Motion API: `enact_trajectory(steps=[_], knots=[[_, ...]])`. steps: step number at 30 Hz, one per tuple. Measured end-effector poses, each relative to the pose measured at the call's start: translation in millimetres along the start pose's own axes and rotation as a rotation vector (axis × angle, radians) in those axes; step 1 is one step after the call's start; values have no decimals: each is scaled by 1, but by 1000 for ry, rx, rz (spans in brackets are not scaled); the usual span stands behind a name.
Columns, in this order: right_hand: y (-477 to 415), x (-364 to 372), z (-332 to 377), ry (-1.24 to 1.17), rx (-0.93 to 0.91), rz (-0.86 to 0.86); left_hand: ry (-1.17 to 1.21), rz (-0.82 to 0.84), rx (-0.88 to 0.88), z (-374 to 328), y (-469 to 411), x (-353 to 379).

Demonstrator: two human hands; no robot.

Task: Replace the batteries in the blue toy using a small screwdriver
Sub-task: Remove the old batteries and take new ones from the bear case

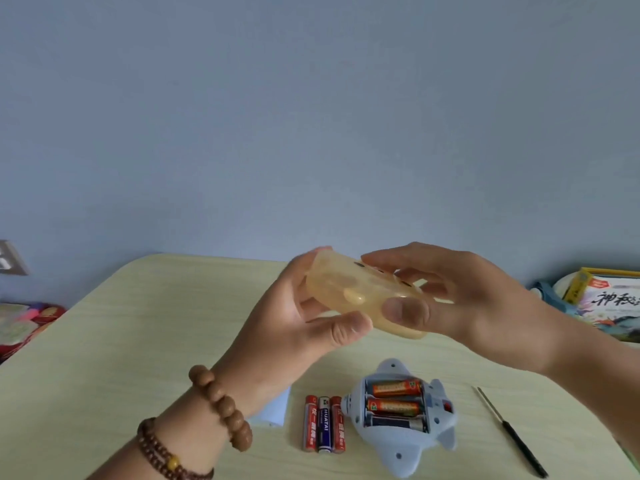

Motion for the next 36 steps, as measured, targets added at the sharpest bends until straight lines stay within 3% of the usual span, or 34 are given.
enact_trajectory(steps=[6, 12, 19, 22, 24, 28, 32, 36], knots=[[3, -8, 12, 138, -105, 22, 76, 155, 51, -15, 2, 10], [-3, -11, 10, 75, -141, -20, 117, 126, 129, -20, 3, 21], [-15, -21, 7, -209, -96, -18, 138, 94, 40, -5, 3, 14], [-22, -28, -1, -275, 3, 9, 170, 107, 1, 0, 2, 11], [-30, -28, -10, -299, 101, -104, 181, 71, -22, 2, -1, 11], [-53, -21, -25, -242, 197, -375, -58, -62, -11, 6, -14, 12], [-71, -7, -56, -132, 316, -365, -568, -4, -33, 8, -19, 14], [-80, 9, -87, -108, 399, -342, -693, -28, -55, 23, -27, 4]])
Point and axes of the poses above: each hand's wrist, its own y-axis away from the middle knuckle, its own x-axis out of the palm, z = x × y, the point moved 3 cm from there along -y, towards the middle knuckle, and after that the axes turned 4 degrees about y, right-handed, at the moved point
